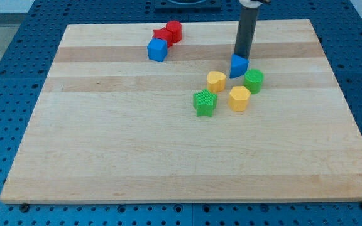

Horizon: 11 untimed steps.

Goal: Push the red circle slightly to the right

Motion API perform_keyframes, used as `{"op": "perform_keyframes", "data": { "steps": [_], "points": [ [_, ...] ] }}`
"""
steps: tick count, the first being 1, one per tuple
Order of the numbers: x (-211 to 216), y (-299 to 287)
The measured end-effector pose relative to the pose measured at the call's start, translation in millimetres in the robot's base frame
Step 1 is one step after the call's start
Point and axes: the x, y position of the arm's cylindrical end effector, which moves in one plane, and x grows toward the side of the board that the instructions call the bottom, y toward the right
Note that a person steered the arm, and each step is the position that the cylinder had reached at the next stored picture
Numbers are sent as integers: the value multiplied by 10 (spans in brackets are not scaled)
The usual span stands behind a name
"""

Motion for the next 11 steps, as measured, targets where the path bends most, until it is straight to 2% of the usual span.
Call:
{"op": "perform_keyframes", "data": {
  "steps": [2, 3, 6, 8, 11],
  "points": [
    [-759, -402],
    [-1058, -808],
    [-1139, -1992],
    [-1065, -1948],
    [-1012, -1393]
  ]
}}
